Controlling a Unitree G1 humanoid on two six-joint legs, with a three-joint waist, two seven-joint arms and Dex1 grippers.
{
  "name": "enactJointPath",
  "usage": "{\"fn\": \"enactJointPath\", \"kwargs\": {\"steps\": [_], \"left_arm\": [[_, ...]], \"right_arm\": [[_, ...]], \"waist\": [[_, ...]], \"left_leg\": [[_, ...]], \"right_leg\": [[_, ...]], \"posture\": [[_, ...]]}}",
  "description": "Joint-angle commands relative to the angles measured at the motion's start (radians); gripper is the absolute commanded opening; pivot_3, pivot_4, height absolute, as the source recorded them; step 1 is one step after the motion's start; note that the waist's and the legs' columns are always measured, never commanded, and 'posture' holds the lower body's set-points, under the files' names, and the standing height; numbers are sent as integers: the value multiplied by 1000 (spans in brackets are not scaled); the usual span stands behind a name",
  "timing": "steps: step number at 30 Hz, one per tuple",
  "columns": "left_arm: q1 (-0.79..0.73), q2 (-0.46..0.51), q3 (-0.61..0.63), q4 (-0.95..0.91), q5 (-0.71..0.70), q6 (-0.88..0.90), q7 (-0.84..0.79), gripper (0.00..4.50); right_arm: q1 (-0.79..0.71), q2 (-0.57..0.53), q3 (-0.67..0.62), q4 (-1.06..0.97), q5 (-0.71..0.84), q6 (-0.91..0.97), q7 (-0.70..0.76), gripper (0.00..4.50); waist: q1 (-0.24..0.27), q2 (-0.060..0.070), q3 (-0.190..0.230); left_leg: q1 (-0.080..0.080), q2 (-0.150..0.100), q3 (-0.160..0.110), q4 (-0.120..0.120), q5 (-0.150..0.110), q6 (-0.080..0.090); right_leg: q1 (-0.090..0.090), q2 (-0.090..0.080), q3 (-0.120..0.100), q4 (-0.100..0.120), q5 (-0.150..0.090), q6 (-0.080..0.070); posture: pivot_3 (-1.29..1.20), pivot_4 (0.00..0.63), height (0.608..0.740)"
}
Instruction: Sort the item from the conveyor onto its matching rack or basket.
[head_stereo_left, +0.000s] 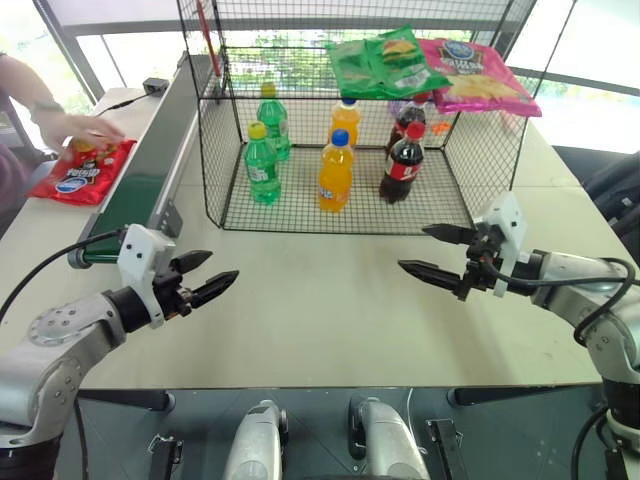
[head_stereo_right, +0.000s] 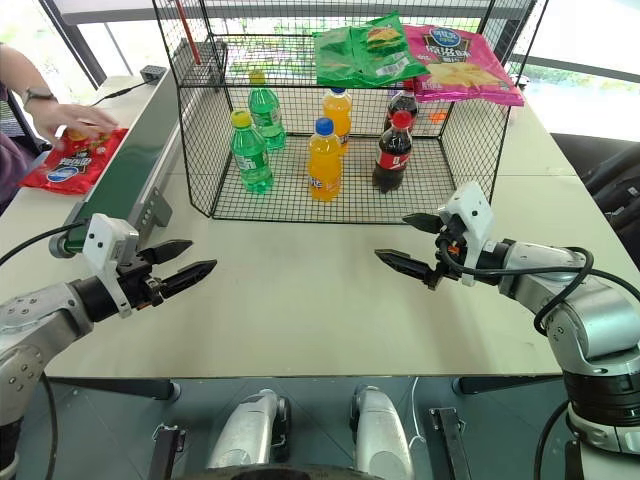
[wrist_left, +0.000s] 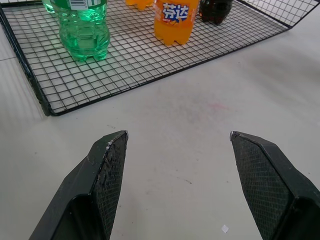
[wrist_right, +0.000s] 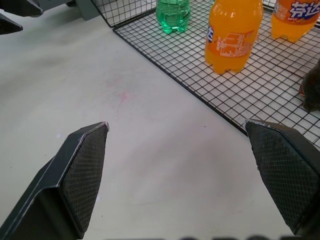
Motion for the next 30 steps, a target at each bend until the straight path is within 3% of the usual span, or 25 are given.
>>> {"fn": "enactJointPath", "kwargs": {"steps": [1,23,30], "left_arm": [[-10,1,-5,-19,3,-18,-5,3415],[-38,43,40,19,56,-74,-20,3415],[-8,135,110,38,134,-132,-61,3415]], "right_arm": [[-11,1,-22,-16,-3,-22,0,4500],[-59,4,-6,-14,2,-9,4,4500],[-138,70,56,-43,12,40,-44,4500]], "waist": [[0,0,0],[0,0,0],[-4,0,0]], "left_leg": [[0,0,0,0,0,0],[1,0,0,1,0,0],[1,0,0,1,0,0]], "right_leg": [[0,0,0,0,0,0],[1,0,0,2,0,0],[0,1,0,2,0,0]], "posture": [[0,150,740],[0,150,740],[0,150,740]]}}
